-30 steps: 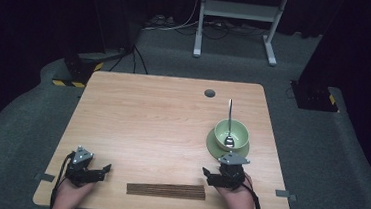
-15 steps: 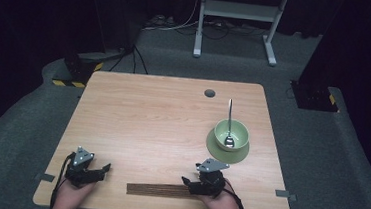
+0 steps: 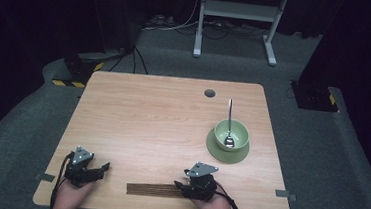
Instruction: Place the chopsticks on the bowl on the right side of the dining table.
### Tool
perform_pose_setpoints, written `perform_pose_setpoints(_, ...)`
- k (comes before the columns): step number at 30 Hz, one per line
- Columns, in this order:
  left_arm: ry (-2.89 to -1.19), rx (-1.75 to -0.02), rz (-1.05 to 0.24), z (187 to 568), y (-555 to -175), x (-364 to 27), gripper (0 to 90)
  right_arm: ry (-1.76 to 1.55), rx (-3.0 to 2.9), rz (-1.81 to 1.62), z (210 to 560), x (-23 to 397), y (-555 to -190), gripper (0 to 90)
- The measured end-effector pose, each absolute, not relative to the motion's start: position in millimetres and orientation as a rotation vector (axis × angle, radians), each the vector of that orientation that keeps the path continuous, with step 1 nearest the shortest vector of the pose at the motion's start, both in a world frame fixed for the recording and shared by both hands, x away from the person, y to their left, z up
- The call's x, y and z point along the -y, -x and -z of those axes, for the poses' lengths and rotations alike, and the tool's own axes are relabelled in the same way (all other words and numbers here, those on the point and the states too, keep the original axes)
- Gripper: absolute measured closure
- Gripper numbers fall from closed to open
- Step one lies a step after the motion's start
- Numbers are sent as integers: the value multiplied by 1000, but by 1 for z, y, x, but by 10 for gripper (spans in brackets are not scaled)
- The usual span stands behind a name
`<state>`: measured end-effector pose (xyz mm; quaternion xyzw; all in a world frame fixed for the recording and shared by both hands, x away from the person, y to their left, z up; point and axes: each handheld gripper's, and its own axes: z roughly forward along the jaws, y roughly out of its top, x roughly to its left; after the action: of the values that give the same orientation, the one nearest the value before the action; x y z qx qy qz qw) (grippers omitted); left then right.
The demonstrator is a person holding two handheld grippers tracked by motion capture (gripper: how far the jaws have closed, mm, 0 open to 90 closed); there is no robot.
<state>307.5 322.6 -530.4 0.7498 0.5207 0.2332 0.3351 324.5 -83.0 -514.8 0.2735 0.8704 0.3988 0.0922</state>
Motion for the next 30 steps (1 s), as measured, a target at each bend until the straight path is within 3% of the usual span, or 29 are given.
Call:
perform_pose_setpoints(13, -1946, -1369, -614, 530, -307, -324, 281, -771, -2628, -1171, 516, 86, -322, 628)
perform_pose_setpoints(30, -1945, -1369, -615, 530, -307, -324, 285, -788, -2663, -1134, 517, 91, -324, 710)
